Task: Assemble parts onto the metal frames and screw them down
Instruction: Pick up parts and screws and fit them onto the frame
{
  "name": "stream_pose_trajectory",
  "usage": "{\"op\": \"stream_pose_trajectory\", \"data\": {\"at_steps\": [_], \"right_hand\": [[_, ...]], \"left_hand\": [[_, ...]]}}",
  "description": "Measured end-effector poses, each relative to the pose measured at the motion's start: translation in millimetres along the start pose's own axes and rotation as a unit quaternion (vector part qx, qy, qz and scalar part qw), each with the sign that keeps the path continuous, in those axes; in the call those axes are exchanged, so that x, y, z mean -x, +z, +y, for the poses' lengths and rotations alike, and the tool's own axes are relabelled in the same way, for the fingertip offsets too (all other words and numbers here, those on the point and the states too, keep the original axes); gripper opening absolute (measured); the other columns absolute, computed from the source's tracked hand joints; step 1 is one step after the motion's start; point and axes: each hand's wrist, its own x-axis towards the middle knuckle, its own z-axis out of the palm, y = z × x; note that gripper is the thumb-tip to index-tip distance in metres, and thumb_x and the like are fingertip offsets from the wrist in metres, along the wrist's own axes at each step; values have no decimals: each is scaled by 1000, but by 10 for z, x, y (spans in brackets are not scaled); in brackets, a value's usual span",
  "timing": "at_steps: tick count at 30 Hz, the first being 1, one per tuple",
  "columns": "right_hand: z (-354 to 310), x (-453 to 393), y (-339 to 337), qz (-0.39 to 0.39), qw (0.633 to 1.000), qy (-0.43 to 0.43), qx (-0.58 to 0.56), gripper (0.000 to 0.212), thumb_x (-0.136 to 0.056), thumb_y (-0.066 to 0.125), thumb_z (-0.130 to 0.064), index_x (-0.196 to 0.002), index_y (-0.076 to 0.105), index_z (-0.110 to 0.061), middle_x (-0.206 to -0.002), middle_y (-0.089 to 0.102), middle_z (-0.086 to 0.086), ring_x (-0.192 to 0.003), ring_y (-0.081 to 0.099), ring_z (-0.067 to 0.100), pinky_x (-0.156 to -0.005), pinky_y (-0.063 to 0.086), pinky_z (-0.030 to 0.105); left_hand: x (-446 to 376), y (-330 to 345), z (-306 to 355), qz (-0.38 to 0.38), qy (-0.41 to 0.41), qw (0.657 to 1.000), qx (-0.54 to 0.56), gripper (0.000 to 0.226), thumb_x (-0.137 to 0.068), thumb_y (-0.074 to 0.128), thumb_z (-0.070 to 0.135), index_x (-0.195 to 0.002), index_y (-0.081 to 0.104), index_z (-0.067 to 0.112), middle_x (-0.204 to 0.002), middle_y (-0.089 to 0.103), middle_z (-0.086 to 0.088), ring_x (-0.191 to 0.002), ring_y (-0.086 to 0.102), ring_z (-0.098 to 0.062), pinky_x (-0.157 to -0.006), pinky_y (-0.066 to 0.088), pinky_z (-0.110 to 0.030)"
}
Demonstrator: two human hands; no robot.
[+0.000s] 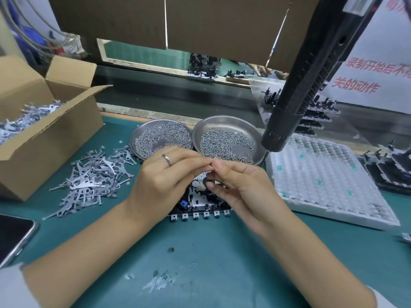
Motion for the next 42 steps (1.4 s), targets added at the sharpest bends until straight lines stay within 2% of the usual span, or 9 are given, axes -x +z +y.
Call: {"op": "stream_pose_trajectory", "data": {"at_steps": [6,9,12,14,20,27,35,39,42], "right_hand": [[14,0,10,73,997,-27,13,9,-80,68,-7,-76,75,-4,-74,67,7,-61,62,8,-60,53,18],[-6,-23,-28,110,992,-50,37,5,-77,71,-10,-74,75,-8,-75,68,4,-63,61,6,-63,53,17],[-3,-35,-39,112,990,-61,62,4,-74,73,-12,-74,76,-10,-74,69,3,-64,61,7,-64,53,17],[9,-37,-41,109,990,-62,69,4,-74,73,-13,-74,76,-10,-74,70,1,-65,62,7,-65,52,17],[-10,-37,-67,114,989,-63,71,3,-76,74,-13,-76,76,-10,-74,70,-1,-65,62,6,-67,53,18],[-6,-38,-76,117,988,-67,76,4,-77,74,-13,-74,76,-12,-73,70,-2,-66,62,6,-68,53,18],[-1,-57,-105,118,988,-71,70,4,-79,73,-12,-75,76,-11,-71,69,-1,-64,62,5,-67,52,17],[1,-60,-103,119,988,-71,67,4,-79,73,-12,-76,76,-11,-71,69,-1,-64,62,5,-67,52,17],[1,-60,-102,123,988,-70,65,3,-80,73,-10,-77,75,-10,-73,70,-1,-65,62,6,-67,52,17]], "left_hand": [[-43,-87,-151,-42,26,993,-111,15,-91,63,10,-89,71,-3,-84,69,-12,-76,64,-27,-73,52,-38],[-93,-181,-430,-84,-115,969,-201,17,-89,63,15,-90,73,1,-87,70,-15,-80,64,-34,-76,47,-42],[-86,-207,-622,-118,-264,936,-199,22,-91,61,20,-106,73,10,-108,70,-12,-100,61,-34,-91,40,-43],[-64,-207,-675,-122,-297,926,-197,23,-93,58,22,-110,71,16,-114,68,-8,-107,57,-32,-96,35,-40],[-94,-158,-699,-195,-323,896,-233,19,-87,64,40,-99,73,29,-100,69,1,-102,54,-26,-80,21,-32],[-84,-115,-709,-161,-342,899,-222,9,-89,64,30,-87,72,28,-67,54,11,-88,57,-23,-71,14,-27],[-72,-135,-738,-148,-317,905,-240,11,-90,63,26,-99,70,26,-91,71,0,-94,56,-25,-79,19,-29],[-84,-136,-740,-115,-350,910,-187,20,-89,65,23,-109,69,20,-93,72,-1,-96,60,-27,-86,33,-33],[-78,-140,-750,-182,-351,881,-260,19,-88,63,39,-100,72,27,-92,72,-1,-99,59,-26,-77,21,-32]]}}
